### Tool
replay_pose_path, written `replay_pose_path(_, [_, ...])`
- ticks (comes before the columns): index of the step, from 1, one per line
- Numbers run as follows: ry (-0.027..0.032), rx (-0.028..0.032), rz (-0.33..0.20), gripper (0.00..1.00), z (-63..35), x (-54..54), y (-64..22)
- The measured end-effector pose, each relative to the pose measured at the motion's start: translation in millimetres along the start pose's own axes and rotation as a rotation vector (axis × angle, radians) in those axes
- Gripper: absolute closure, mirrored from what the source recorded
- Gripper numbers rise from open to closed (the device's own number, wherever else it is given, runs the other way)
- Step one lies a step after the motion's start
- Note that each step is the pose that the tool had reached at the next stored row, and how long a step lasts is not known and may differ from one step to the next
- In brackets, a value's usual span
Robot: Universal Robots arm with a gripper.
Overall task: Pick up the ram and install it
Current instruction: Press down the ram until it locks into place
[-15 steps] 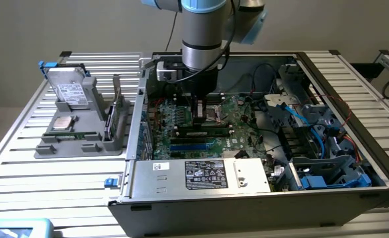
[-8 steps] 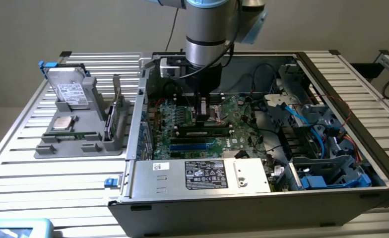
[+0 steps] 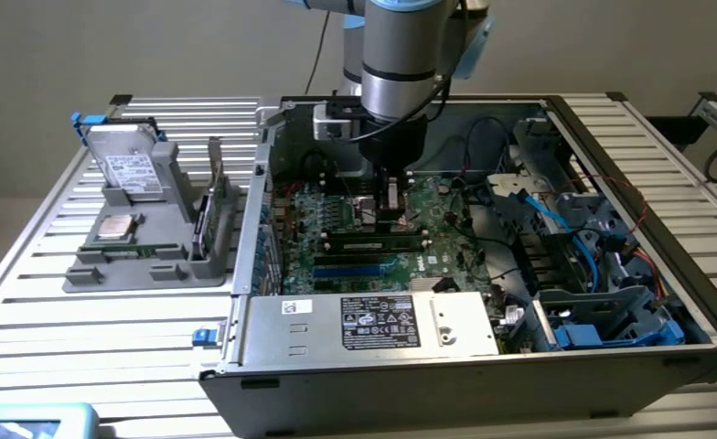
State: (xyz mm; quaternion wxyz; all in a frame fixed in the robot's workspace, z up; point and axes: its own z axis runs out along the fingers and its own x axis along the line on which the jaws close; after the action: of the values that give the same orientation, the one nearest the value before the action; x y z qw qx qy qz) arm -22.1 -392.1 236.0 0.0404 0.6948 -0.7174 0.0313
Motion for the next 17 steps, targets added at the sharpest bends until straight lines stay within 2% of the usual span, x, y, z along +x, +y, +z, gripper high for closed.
replay_pose_path(14, [0.0000,0.0000,0.000,0.89,0.0,0.0,0.0])
replay_pose_path(17, [-0.0002,-0.0024,0.022,0.89,-0.1,0.0,-0.1])
